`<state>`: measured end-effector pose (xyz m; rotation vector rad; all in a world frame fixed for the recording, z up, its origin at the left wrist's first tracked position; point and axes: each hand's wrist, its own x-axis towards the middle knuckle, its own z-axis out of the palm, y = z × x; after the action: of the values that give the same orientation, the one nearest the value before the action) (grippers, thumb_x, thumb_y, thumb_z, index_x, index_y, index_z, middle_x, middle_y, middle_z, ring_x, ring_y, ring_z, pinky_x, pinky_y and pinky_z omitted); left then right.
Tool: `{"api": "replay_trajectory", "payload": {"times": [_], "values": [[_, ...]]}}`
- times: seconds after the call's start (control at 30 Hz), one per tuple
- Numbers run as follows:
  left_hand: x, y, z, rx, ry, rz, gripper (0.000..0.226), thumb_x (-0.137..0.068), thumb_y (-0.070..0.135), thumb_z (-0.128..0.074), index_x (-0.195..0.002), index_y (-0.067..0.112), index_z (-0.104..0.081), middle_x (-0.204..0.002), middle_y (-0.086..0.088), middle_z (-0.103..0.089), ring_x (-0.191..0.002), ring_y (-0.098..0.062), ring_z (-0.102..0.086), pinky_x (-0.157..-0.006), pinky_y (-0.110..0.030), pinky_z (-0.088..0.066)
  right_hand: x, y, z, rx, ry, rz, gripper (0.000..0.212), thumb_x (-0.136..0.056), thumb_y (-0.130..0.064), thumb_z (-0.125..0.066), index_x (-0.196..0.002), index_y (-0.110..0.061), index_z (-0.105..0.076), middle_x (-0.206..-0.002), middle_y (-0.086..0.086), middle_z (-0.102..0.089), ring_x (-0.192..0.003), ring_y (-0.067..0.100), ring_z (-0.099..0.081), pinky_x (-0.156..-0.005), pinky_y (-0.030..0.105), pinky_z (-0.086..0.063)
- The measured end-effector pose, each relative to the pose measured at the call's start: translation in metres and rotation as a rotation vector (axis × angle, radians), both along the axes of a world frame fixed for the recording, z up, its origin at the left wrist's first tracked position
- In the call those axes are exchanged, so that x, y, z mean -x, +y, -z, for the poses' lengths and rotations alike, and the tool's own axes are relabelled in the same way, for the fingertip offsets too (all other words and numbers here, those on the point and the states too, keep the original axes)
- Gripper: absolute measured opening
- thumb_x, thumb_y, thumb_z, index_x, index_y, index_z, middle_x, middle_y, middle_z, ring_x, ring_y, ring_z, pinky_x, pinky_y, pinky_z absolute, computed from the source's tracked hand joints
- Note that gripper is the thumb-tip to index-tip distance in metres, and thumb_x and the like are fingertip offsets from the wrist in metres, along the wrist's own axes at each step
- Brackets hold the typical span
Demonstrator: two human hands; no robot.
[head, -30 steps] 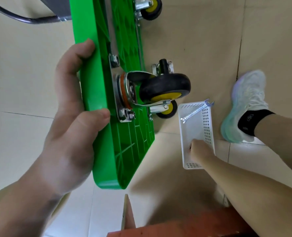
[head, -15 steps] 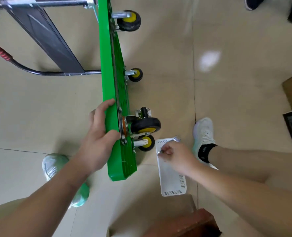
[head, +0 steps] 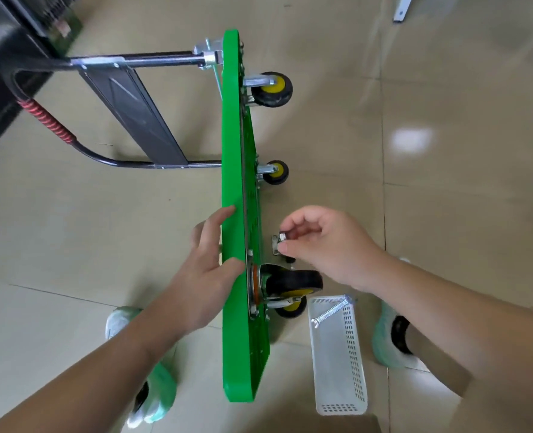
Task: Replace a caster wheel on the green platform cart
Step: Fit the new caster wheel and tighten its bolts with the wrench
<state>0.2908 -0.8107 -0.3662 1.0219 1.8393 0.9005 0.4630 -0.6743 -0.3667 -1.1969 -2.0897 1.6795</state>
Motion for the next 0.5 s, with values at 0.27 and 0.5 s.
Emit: {"api": "replay_trajectory", "payload": {"times": [0.27, 0.5], "values": [[0.002, 0.006, 0.021, -0.049, -0.097, -0.028, 0.076, -0.078, 0.020, -0.050, -0.132, 0.068, -0.028, -0.132, -0.002, -0.051, -0.078, -0.020, -0.065, -0.070, -0.048, -0.057, 0.025, 0.035, 0.038, 0.194, -0.095, -0.022, 0.022, -0.076, -0.013, -0.086, -0.090, -0.025, -0.074, -0.084, -0.001, -0.076, -0.076, 0.012, -0.073, -0.089, 0.041, -0.060], [0.006, 0.008, 0.025, -0.061, -0.117, -0.037, 0.080, -0.076, 0.015, -0.052, -0.131, 0.069, -0.030, -0.135, -0.006, -0.047, -0.093, -0.020, -0.061, -0.077, -0.037, -0.050, 0.035, 0.030, 0.052, 0.320, -0.232, -0.158, 0.020, -0.076, -0.028, -0.088, -0.092, -0.024, -0.076, -0.076, -0.009, -0.073, -0.068, 0.001, -0.067, -0.064, 0.014, -0.048]]}}
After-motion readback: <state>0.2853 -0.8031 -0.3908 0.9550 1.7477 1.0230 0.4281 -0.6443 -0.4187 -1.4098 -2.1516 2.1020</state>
